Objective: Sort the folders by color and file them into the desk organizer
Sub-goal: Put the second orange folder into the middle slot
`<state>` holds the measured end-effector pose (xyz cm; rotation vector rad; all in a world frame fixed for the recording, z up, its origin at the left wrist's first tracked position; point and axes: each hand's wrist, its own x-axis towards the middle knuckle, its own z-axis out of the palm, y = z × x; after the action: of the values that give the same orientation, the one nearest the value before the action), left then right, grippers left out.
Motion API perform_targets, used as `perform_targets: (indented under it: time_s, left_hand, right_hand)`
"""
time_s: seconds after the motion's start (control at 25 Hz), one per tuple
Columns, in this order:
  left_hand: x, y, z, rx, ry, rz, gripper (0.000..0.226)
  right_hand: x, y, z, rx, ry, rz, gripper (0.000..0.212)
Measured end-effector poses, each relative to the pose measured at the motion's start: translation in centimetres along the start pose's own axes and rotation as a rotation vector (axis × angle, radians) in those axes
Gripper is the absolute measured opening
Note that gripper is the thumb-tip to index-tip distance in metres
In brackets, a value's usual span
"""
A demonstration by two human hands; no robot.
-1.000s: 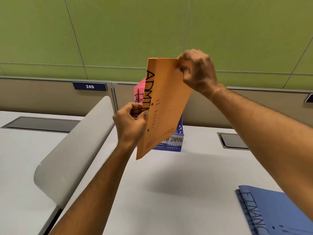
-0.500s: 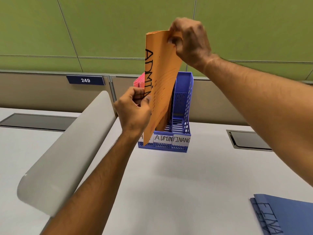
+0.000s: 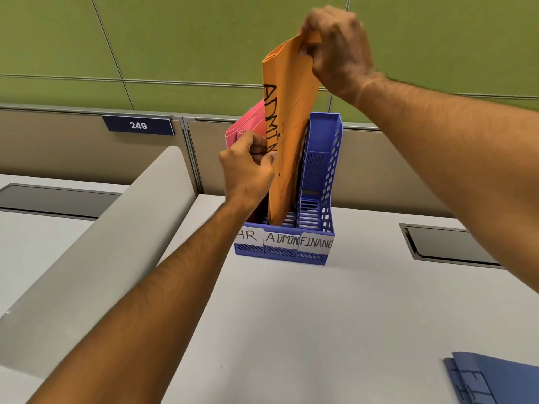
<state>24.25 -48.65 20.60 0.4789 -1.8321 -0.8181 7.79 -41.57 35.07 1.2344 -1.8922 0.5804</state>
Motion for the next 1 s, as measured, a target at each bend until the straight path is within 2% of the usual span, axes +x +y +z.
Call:
perform_targets:
  time_s: [0.28,0.4,0.52,0.64,0.76,1.0]
  left_hand:
    - [-0.4,-2.3,1.3,0.083,-0.097,-0.06,0.022]
    - [-1.0,-2.7,1.4,0.143,-0.182,-0.097,0.024]
    - [-1.5,-2.9,1.3,0.199,-0.172,-0.083,0.027]
    - [-1.6,-2.6,1.2,0.189,-0.14,-0.058,0.033]
    - [-1.4,-2.4,0.8,0.212,-0.135,0.009,0.046]
    - [-1.7,-1.3,0.1,0.458,-0.18,0.264,0.068]
  right_hand:
    - [-1.0,0.9,2.3,-0.04,-0.119,-0.064,0.018]
    - [-2.0,0.7,3.2,-0.058,-0.232,-0.09,0.017]
    - [-3.5,0.3,4.3,-0.077,-0.347,-0.111,0.015]
    - [-4.8,0.0,5.3,-0.057,-0.384,-0.091,0.014]
    - [-5.8,-0.1,5.4,-0.035,-0.374,-0.059,0.023]
    - [-8.5,-0.4,3.6,-0.029,-0.334,0.04,0.042]
